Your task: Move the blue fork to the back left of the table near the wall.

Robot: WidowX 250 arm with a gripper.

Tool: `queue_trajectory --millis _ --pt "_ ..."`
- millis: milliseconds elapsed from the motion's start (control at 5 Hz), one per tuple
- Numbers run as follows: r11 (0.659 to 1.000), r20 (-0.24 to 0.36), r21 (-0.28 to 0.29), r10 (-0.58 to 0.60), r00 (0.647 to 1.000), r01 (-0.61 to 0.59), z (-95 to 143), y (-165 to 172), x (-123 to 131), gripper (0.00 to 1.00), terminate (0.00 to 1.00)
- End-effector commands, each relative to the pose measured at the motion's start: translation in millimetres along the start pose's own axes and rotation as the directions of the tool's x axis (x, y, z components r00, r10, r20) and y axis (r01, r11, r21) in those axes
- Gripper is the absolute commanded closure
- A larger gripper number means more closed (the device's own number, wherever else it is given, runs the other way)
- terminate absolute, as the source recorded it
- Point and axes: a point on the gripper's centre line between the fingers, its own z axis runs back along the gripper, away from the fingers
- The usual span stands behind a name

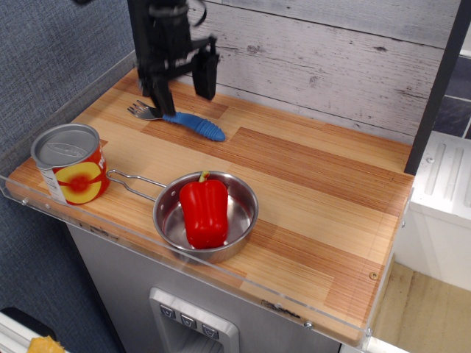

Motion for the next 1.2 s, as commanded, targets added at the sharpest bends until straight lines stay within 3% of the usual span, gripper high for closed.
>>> queue_trajectory --millis 0,200,400,600,800,1000 --pt "0.954 0.071 0.115 -0.285 0.956 0.276 57.8 3.5 -22.3 0.0 0.0" --pt "0.87 -0.003 0.049 -0.49 0.872 0.49 71.2 21.5 -32.1 0.0 0.0" --pt "0.808 0.055 0.127 -0.585 0.809 0.576 89.6 28.8 -43.6 0.0 0.0" --pt "0.639 0.057 0.198 -0.765 0.642 0.743 93.4 19.8 -54.7 0.0 0.0" --pt "0.592 0.096 0.236 -0.803 0.588 0.771 93.9 -1.6 -69.3 0.0 0.0" --pt "0.493 0.128 0.21 -0.87 0.476 0.844 99.1 -24.5 -92.2 0.0 0.0"
